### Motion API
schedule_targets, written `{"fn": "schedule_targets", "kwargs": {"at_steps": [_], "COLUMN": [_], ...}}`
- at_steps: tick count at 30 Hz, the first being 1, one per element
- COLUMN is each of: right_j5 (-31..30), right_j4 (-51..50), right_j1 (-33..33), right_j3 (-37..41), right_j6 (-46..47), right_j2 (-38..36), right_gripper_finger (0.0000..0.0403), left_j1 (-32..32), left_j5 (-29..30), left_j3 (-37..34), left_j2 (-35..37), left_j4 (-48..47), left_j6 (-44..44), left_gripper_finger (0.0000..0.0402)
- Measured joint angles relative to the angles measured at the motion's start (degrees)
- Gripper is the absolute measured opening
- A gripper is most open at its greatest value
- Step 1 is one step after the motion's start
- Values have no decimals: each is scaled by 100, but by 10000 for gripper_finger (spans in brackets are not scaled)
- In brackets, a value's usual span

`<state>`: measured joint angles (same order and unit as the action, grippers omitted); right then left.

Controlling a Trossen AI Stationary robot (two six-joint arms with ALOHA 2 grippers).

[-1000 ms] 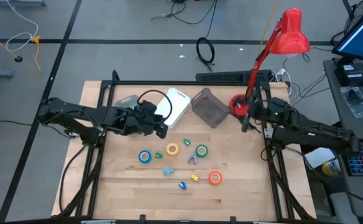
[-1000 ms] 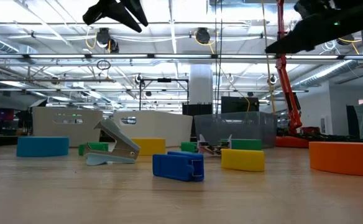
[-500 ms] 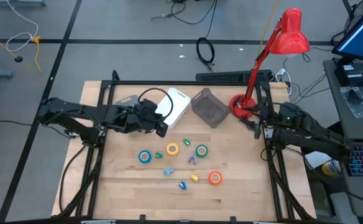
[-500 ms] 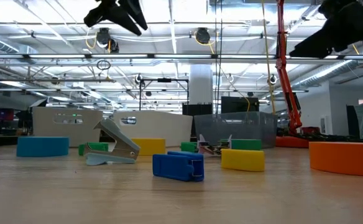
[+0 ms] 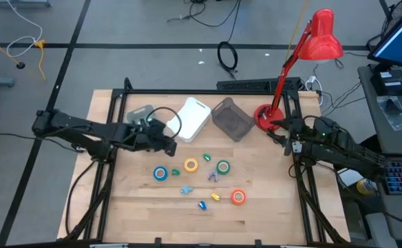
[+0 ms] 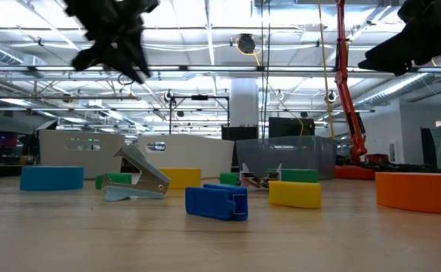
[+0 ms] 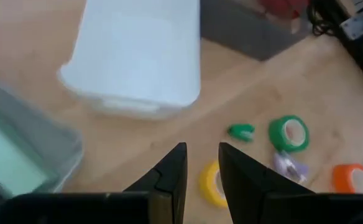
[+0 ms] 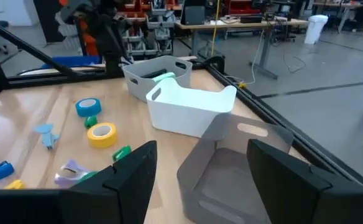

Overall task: Pick and place Stapler, Stapler remover, tape
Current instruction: Put the left small green stapler into the gray bin

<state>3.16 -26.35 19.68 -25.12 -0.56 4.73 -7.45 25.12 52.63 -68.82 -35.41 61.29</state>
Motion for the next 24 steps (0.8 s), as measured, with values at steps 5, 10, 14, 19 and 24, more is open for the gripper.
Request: {"fn": "schedule_targets", "kwargs": {"at_steps": [5, 10, 14, 19, 24], "right_j5": [219, 306, 259, 92, 116], "right_j4": [480, 1190, 1261, 1291, 1288], "right_j1": [1, 0, -2, 0, 0], "right_j3": [454, 758, 760, 760, 760], "right_j6": [582, 1244, 1204, 1192, 1192], "right_j2": [-45, -106, -93, -94, -92], "right_gripper_finger": [242, 242, 242, 242, 242], "left_j1": [-307, -506, -493, -431, -421], "left_j5": [-52, 45, -259, -1213, -1900], "left_j3": [-679, -935, -945, -954, -954], "left_j2": [493, 819, 925, 911, 909], "left_j4": [473, 452, 74, -432, -821], "left_j6": [388, 403, 370, 186, -513], "left_gripper_finger": [92, 93, 93, 93, 93]}}
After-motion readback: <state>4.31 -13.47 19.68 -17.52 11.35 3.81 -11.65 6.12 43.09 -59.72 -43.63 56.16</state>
